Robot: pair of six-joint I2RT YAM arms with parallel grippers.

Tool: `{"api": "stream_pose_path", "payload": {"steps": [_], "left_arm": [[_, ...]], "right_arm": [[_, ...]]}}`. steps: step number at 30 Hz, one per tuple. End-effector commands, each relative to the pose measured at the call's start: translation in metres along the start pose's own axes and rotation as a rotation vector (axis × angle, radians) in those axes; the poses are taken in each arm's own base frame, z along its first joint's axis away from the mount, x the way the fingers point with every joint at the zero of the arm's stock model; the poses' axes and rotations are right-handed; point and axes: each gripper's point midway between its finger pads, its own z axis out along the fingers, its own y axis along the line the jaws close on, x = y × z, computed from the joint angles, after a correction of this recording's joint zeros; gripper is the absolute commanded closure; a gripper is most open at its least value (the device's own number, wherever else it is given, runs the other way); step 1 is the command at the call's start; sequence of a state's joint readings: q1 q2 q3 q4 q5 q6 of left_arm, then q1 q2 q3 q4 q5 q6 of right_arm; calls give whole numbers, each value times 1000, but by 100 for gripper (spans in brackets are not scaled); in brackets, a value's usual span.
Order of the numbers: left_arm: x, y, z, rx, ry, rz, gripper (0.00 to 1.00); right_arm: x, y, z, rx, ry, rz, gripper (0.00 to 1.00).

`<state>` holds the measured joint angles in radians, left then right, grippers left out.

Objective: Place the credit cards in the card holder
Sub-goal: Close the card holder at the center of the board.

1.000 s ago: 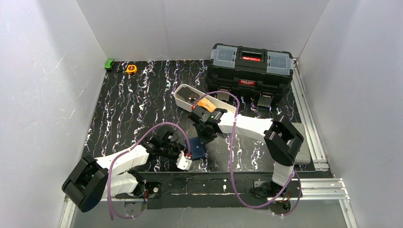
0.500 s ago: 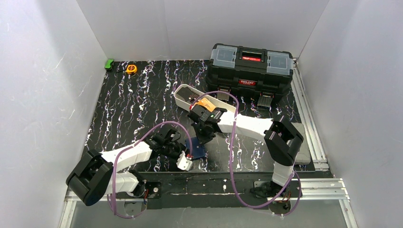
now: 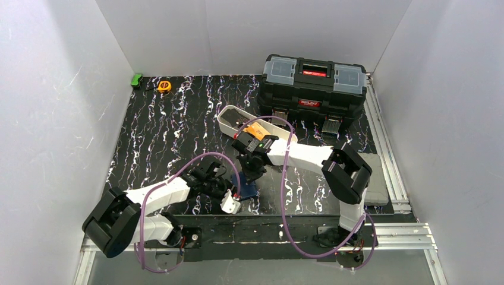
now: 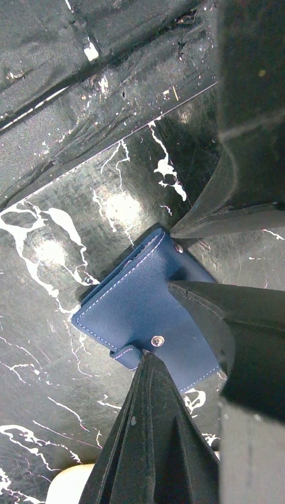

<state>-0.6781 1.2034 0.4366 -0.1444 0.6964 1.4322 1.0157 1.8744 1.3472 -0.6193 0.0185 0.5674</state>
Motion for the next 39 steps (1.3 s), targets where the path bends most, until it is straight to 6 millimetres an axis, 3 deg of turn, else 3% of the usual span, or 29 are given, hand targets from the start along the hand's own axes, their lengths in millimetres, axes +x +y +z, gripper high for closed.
{"api": "stream_pose_path", "payload": {"steps": [1,39], "left_arm": [[-11,-6,0,26,-45,3,69],[-14,-5,-2,17,-48,0,71]], "right_arm": [[-15,11,-3,-35,-36,-13,99],[-1,18,14,-28,62,-60,99]]}}
